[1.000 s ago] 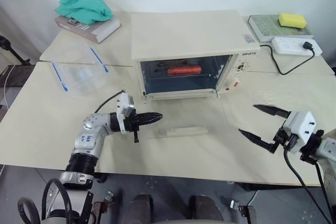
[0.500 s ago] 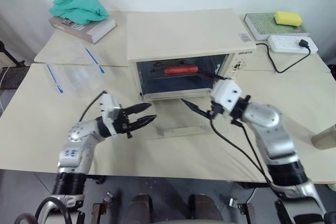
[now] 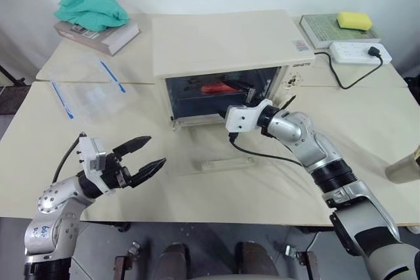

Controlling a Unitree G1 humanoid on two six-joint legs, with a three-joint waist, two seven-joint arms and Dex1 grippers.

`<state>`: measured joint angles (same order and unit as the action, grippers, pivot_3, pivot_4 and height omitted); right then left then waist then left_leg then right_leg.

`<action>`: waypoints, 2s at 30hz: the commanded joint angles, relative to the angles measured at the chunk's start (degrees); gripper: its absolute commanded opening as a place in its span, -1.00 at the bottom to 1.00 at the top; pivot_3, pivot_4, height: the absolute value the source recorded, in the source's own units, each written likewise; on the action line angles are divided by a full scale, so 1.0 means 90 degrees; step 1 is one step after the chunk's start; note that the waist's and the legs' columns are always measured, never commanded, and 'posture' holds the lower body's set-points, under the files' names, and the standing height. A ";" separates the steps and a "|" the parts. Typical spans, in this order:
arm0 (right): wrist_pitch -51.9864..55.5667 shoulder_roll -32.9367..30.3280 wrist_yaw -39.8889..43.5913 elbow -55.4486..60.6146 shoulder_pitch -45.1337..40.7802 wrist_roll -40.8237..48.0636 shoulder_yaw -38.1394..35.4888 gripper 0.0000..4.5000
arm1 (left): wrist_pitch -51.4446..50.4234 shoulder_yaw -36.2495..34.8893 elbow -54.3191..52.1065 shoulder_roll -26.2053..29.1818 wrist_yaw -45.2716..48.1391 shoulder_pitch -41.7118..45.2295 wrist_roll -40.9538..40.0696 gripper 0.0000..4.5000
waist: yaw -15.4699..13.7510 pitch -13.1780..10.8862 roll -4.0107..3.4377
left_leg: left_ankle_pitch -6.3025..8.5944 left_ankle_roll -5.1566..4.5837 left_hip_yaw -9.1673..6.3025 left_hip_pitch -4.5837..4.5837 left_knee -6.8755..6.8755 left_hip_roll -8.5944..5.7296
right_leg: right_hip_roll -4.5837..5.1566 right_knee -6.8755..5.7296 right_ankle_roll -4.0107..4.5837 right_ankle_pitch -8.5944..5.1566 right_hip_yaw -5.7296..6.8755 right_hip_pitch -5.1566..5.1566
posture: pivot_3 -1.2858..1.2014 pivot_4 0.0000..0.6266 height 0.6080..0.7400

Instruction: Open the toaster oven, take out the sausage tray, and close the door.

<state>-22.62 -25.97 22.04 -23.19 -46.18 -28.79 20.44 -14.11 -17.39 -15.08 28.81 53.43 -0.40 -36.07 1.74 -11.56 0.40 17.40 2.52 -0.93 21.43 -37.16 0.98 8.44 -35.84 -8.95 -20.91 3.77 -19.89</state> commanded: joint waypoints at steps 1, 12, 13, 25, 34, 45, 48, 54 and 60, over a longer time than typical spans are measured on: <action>-0.0058 0.0115 -0.0125 -0.0058 -0.0108 -0.0099 0.0060 0.13 | 0.0111 -0.0031 -0.0167 -0.0023 -0.0067 -0.0018 -0.0103 0.82 | 0.0013 0.0000 0.0000 | 0.0000 0.0000 0.0002 0.0000 0.0000 0.0000 | 0.0000 0.0000 0.0000 0.0000 -0.0001 -0.0001 | 0.03 -0.52 1.00; 0.0197 0.0321 -0.0510 -0.0434 -0.0415 -0.0489 0.0096 -0.34 | 0.0269 0.0016 -0.0143 -0.0107 -0.0080 -0.0209 -0.0038 0.82 | 0.0008 0.0000 0.0000 | 0.0000 0.0000 0.0002 0.0000 -0.0001 0.0000 | 0.0000 -0.0001 0.0000 0.0000 -0.0002 -0.0001 | 0.03 -0.52 1.00; 0.0204 0.0323 -0.0536 -0.0433 -0.0421 -0.0511 0.0104 -0.34 | 0.0275 0.0021 -0.0145 -0.0112 -0.0087 -0.0215 -0.0036 0.82 | 0.0008 0.0000 0.0000 | 0.0000 0.0000 0.0002 0.0000 -0.0001 0.0000 | 0.0000 -0.0001 0.0000 0.0000 -0.0002 -0.0001 | 0.03 -0.52 1.00; 0.0420 0.0551 -0.0748 -0.0829 -0.0680 -0.0617 0.0180 -0.86 | 0.0408 0.0078 0.0005 -0.0151 -0.0122 -0.0118 0.0002 0.82 | 0.0019 0.0000 0.0000 | 0.0000 0.0000 0.0002 0.0000 -0.0002 0.0000 | 0.0000 -0.0001 0.0000 0.0000 -0.0003 -0.0001 | 0.03 -0.52 1.00; -0.0112 0.0525 -0.0817 -0.0726 -0.0773 -0.0668 0.0203 -0.99 | 0.0378 0.0117 0.0152 -0.0133 -0.0226 0.0148 -0.0017 0.82 | 0.0053 0.0007 0.0013 | 0.0000 0.0001 0.0003 -0.0001 0.0001 0.0002 | -0.0003 -0.0002 0.0000 0.0000 -0.0003 -0.0004 | 0.03 -0.52 1.00; -0.0848 0.0276 0.0304 -0.0340 -0.0913 -0.0033 0.0166 -0.99 | 0.0456 0.0173 0.0207 -0.0254 -0.0428 0.0248 0.0027 0.82 | 0.0192 0.0006 0.0013 | 0.0000 0.0001 0.0009 0.0000 0.0020 0.0005 | -0.0002 -0.0002 0.0000 0.0000 -0.0003 -0.0017 | 0.03 -0.52 1.00; -0.0833 0.0255 0.0578 -0.0246 -0.0912 0.0101 0.0153 -0.99 | 0.0531 0.0242 0.0318 -0.0342 -0.0475 0.0344 0.0103 0.82 | 0.0192 0.0006 0.0013 | 0.0000 0.0001 0.0010 0.0001 0.0018 0.0005 | -0.0002 -0.0003 0.0000 0.0000 -0.0003 -0.0017 | 0.03 -0.52 1.00; -0.0756 0.0116 0.0962 0.0076 -0.0715 0.0176 0.0152 -0.99 | 0.0664 0.0447 0.0515 -0.0506 -0.0550 0.0633 0.0222 0.82 | 0.0189 0.0006 0.0013 | 0.0000 0.0001 0.0012 0.0002 0.0015 0.0006 | -0.0002 -0.0004 0.0000 0.0000 -0.0003 -0.0018 | 0.03 -0.52 1.00; -0.0653 -0.0063 0.1159 0.1035 0.0113 0.0316 0.0129 -0.99 | 0.0641 0.0405 0.0628 -0.0463 -0.0586 0.0698 0.0211 0.82 | 0.0191 0.0006 0.0013 | 0.0001 0.0002 0.0020 0.0002 0.0024 0.0007 | -0.0002 -0.0010 0.0000 0.0000 -0.0003 -0.0033 | 0.03 -0.52 1.00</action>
<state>-27.40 -27.10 31.49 -18.74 -46.14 -27.80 21.05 -9.17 -13.02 -8.59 24.18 48.23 5.83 -34.27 3.46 -11.50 0.52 17.41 2.54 -0.73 21.45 -36.93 1.05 8.43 -35.93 -8.95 -20.91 3.74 -20.19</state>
